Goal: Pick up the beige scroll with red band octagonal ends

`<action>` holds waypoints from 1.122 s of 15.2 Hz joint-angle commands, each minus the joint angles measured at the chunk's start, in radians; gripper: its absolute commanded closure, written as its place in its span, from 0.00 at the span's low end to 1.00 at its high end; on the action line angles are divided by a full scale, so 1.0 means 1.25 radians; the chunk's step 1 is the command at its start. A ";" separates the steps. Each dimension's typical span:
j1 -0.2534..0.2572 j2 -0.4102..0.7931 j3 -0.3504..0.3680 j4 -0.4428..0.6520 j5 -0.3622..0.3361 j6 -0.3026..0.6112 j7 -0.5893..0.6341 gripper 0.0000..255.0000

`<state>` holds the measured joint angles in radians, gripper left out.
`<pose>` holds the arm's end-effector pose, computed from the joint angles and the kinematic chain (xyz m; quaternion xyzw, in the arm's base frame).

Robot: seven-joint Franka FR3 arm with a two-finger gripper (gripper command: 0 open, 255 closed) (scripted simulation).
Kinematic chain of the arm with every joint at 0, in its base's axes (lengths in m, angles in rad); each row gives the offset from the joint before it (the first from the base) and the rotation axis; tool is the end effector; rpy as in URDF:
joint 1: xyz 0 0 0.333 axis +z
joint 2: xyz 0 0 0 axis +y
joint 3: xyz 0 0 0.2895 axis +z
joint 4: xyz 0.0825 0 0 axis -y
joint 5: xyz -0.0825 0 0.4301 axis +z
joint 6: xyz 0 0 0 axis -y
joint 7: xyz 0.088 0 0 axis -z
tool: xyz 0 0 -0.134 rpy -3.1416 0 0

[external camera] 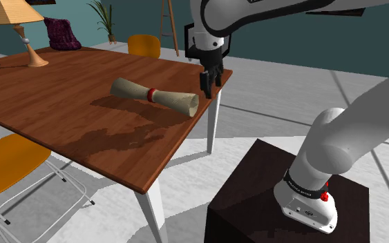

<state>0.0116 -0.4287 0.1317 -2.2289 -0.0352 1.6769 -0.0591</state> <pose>0.4592 0.0638 0.4679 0.9924 0.0961 -0.0616 0.0469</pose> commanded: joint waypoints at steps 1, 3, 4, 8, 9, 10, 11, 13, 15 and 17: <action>-0.002 0.068 0.011 0.052 -0.010 0.016 0.013 0.00; -0.002 0.133 0.022 0.107 -0.022 0.024 0.029 0.00; -0.002 0.165 0.027 0.136 -0.029 0.027 0.036 0.00; 0.001 0.296 0.046 0.264 -0.061 0.026 0.067 0.00; 0.003 0.329 0.049 0.299 -0.070 0.022 0.075 0.00; 0.006 0.363 0.052 0.335 -0.079 0.018 0.082 0.00; 0.010 0.397 0.055 0.373 -0.089 0.012 0.089 0.00; 0.018 0.466 0.059 0.454 -0.109 -0.003 0.102 0.00; 0.030 0.538 0.062 0.543 -0.130 -0.024 0.112 0.00; 0.044 0.614 0.062 0.643 -0.150 -0.051 0.120 0.00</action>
<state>0.0553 0.2760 0.2079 -1.5051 -0.2067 1.6332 0.0822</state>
